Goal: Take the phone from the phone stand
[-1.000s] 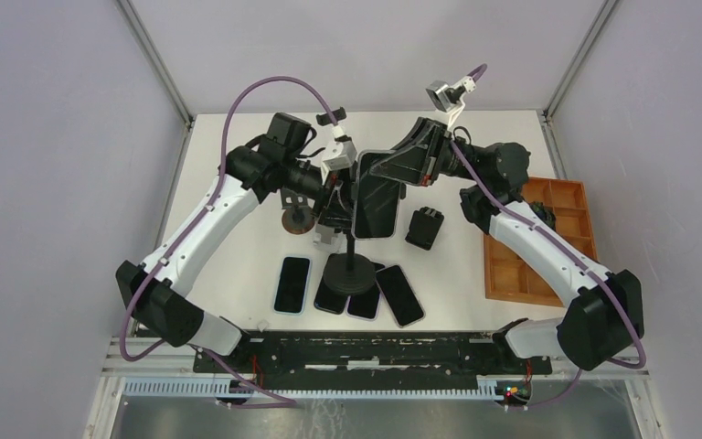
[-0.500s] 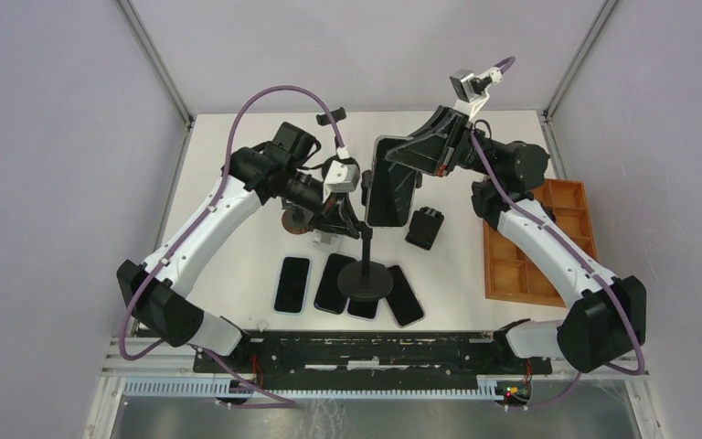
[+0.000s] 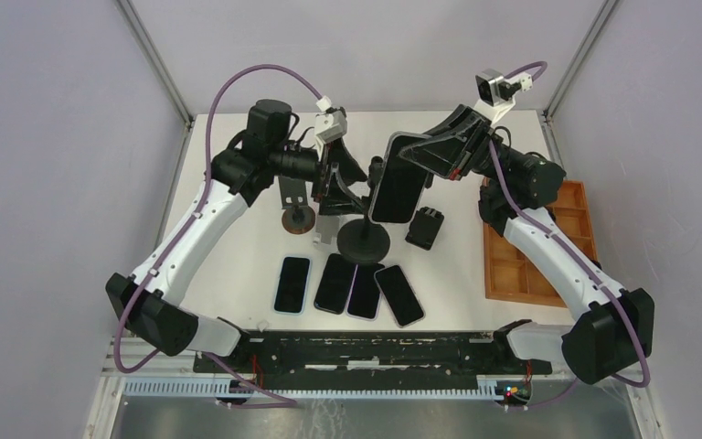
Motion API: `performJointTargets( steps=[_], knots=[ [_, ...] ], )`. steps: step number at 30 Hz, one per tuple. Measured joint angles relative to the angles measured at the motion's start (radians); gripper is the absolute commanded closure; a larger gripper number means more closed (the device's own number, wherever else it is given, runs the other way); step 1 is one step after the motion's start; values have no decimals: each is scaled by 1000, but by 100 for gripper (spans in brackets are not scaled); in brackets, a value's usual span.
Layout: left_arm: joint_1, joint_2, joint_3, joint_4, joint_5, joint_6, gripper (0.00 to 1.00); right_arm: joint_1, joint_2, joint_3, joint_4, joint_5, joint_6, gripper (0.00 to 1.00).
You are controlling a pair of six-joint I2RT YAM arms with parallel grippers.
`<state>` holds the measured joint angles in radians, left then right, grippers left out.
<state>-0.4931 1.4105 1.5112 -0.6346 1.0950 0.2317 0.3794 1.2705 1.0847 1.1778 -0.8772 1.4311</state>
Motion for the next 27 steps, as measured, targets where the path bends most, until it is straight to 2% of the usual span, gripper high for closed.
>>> performJointTargets(
  steps=[7,12,18,23,27],
  knots=[
    [-12,0,-11,253,39,-245,0,40,0,-18,13,21,19,100],
    [-36,-3,-21,332,94,-274,0,57,-8,-18,23,22,34,100],
    [-77,-13,-15,198,166,-146,0,69,-8,-18,19,22,39,100],
    [-92,-13,35,112,173,-74,0,89,7,-18,6,22,15,100],
    [-92,-13,51,103,167,-49,11,104,22,-18,-9,25,0,100]
  ],
)
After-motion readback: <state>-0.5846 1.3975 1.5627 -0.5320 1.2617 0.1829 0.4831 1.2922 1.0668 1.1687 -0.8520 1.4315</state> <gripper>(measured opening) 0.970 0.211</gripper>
